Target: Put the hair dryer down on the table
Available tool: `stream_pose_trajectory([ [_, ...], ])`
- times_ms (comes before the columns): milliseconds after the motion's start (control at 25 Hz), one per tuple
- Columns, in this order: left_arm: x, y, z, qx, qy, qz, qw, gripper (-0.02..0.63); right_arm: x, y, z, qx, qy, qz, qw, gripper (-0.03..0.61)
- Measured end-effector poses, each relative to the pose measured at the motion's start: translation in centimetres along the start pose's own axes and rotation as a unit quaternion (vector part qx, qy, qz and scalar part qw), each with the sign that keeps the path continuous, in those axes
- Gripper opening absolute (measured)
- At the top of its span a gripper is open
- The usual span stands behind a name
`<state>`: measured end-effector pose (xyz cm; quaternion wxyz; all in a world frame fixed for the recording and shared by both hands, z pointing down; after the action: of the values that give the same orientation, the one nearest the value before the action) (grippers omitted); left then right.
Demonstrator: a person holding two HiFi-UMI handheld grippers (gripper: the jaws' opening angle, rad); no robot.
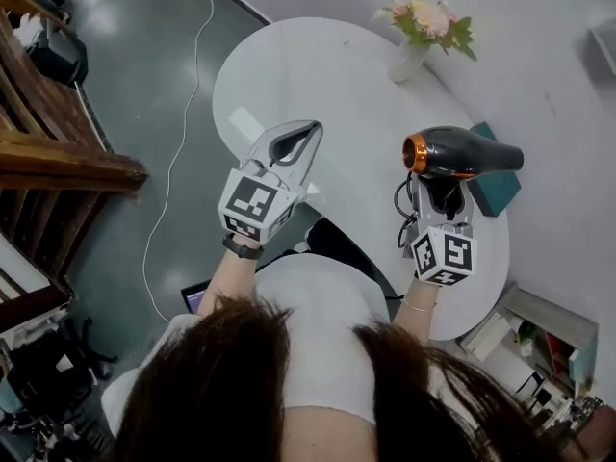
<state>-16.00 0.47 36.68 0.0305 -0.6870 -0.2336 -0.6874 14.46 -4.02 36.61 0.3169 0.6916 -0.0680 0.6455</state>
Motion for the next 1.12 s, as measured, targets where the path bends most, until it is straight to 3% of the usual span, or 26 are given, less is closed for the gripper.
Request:
stream_pose_trajectory([
  [480, -2.9, 7.9, 0.1, 0.089, 0.029, 0.009, 0.9956, 0.060, -0.2, -0.4, 3.6, 0.081, 0.026, 0.006, 0.996, 0.255],
  [880, -4.6, 13.3, 0.0, 0.192, 0.055, -0.006, 0.9798, 0.060, -0.3, -1.0, 3.3, 0.154, 0.053, 0.000, 0.987, 0.255],
  [1120, -4.7, 14.7, 0.4, 0.214, 0.059, -0.007, 0.9750, 0.060, 0.2, -1.1, 3.5, 0.174, 0.066, -0.004, 0.983, 0.255],
])
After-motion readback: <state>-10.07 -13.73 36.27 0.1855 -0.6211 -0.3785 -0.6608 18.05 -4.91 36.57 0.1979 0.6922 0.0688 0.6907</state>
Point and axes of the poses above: the fingertips, and each gripper's own axes: y forward along the fingers, z to its right, x out of its underside, the point moved 10 cm from there along -y, backward along the fingers, and after that the axes turned 8 degrees about -z, right-handed, at the moved point
